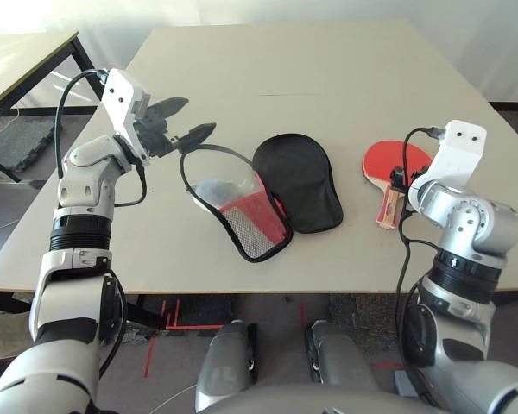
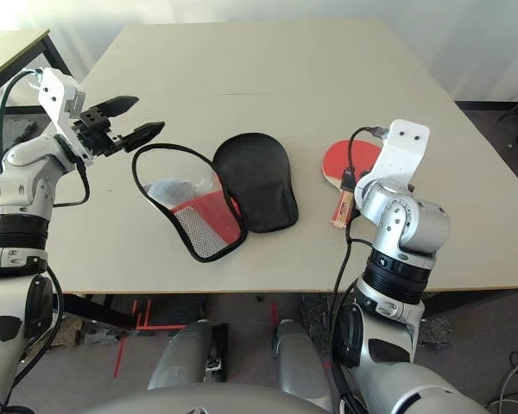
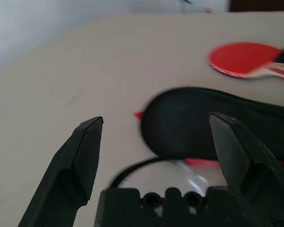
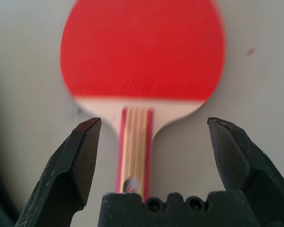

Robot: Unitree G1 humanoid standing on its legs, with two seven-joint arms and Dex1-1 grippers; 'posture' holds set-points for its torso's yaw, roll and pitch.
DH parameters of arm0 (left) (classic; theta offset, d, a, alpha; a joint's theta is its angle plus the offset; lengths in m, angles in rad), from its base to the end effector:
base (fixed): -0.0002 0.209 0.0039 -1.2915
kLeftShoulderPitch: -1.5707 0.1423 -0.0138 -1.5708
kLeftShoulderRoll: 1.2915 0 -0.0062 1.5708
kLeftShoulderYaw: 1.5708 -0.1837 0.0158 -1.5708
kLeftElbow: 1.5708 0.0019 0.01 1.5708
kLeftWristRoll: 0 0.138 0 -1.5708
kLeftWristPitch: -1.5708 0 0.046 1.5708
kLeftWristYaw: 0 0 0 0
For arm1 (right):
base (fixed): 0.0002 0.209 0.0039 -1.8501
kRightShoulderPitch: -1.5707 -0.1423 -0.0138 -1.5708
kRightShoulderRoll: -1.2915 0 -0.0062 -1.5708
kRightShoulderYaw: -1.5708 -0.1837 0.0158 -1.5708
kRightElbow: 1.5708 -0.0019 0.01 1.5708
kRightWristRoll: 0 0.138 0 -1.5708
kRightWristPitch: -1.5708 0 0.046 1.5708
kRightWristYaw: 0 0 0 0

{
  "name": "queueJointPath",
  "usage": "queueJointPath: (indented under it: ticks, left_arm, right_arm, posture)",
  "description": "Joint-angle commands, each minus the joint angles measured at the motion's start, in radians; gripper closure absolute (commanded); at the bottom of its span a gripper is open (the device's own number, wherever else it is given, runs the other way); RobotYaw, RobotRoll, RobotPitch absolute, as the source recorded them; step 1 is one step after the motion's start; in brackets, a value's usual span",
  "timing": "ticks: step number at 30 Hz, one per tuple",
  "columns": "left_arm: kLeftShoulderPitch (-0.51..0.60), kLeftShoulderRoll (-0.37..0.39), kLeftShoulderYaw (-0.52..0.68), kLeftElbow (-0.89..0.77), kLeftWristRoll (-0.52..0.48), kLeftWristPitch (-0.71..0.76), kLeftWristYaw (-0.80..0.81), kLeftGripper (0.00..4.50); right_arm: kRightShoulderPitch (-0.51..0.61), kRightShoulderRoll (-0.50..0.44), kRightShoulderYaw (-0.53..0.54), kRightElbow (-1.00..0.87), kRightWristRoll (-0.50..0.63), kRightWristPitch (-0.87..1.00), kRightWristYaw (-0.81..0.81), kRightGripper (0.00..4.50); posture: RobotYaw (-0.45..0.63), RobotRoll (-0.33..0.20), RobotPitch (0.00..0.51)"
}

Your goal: Store the ping-pong paddle in its case and zip it.

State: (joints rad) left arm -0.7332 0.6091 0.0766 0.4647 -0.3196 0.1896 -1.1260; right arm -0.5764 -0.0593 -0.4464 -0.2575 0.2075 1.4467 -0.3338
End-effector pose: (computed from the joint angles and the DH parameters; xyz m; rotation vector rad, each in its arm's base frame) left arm 0.3148 0.2661 0.1920 0.2362 -0.0359 -0.9485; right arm 0.2567 -0.1912 0.1559 0.2056 0.6380 -0.3355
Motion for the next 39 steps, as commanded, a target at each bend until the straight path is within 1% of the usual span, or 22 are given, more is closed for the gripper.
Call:
queueJointPath:
  ticks: [1,9,10,11,13,15,19,20,22,25,28,30,34,39]
  left_arm:
    - [0.010,0.028,-0.022,-0.048,-0.015,0.043,-0.062,0.00]
    - [0.016,0.041,-0.019,-0.082,-0.009,0.070,-0.076,0.00]
    - [0.019,0.043,-0.019,-0.087,-0.008,0.072,-0.076,0.00]
    - [0.021,0.044,-0.019,-0.091,-0.008,0.075,-0.076,0.00]
    - [0.026,0.049,-0.016,-0.097,-0.006,0.079,-0.075,0.00]
    - [0.029,0.053,-0.014,-0.101,-0.006,0.081,-0.075,0.00]
    - [0.037,0.064,-0.012,-0.102,-0.002,0.081,-0.074,0.00]
    - [0.038,0.066,-0.012,-0.104,-0.002,0.082,-0.074,0.00]
    - [0.041,0.070,-0.010,-0.104,-0.004,0.082,-0.076,0.00]
    - [0.042,0.076,-0.008,-0.098,-0.004,0.080,-0.075,0.00]
    - [0.045,0.079,-0.008,-0.095,-0.004,0.078,-0.072,0.00]
    - [0.049,0.080,-0.007,-0.097,-0.004,0.077,-0.069,0.00]
    - [0.058,0.083,-0.001,-0.101,-0.005,0.077,-0.063,0.00]
    - [0.072,0.082,0.002,-0.117,-0.008,0.082,-0.054,0.00]
  right_arm:
    - [-0.003,0.010,-0.019,0.026,-0.019,0.025,0.025,0.03]
    - [-0.002,0.028,-0.011,0.120,-0.040,0.000,0.072,0.03]
    - [-0.004,0.034,-0.016,0.128,-0.041,-0.001,0.076,0.19]
    - [-0.006,0.039,-0.020,0.132,-0.040,0.001,0.080,0.38]
    - [-0.010,0.050,-0.032,0.136,-0.039,0.005,0.087,0.93]
    - [-0.014,0.051,-0.029,0.134,-0.039,0.008,0.095,1.66]
    - [-0.029,0.021,0.002,0.113,-0.034,0.000,0.132,3.13]
    - [-0.029,0.005,0.022,0.106,-0.030,0.008,0.151,3.41]
    - [-0.033,-0.035,0.067,0.073,-0.021,0.033,0.190,3.44]
    - [-0.060,-0.084,0.096,0.042,-0.002,0.055,0.246,3.44]
    - [-0.101,-0.117,0.122,0.016,0.020,0.087,0.299,3.44]
    - [-0.119,-0.122,0.144,-0.008,0.032,0.118,0.324,3.44]
    - [-0.123,-0.083,0.198,-0.075,0.057,0.162,0.363,3.44]
    - [-0.119,-0.007,0.221,-0.081,0.045,0.168,0.360,3.44]
  posture:
    - [0.07,0.000,0.107]
    - [0.10,0.000,0.096]
    - [0.10,0.000,0.096]
    - [0.10,0.000,0.095]
    - [0.11,0.000,0.092]
    - [0.11,0.000,0.090]
    - [0.11,0.000,0.088]
    - [0.11,0.000,0.089]
    - [0.11,0.000,0.089]
    - [0.11,0.000,0.090]
    - [0.11,0.000,0.091]
    - [0.11,0.000,0.092]
    - [0.12,0.000,0.093]
    - [0.13,0.000,0.097]
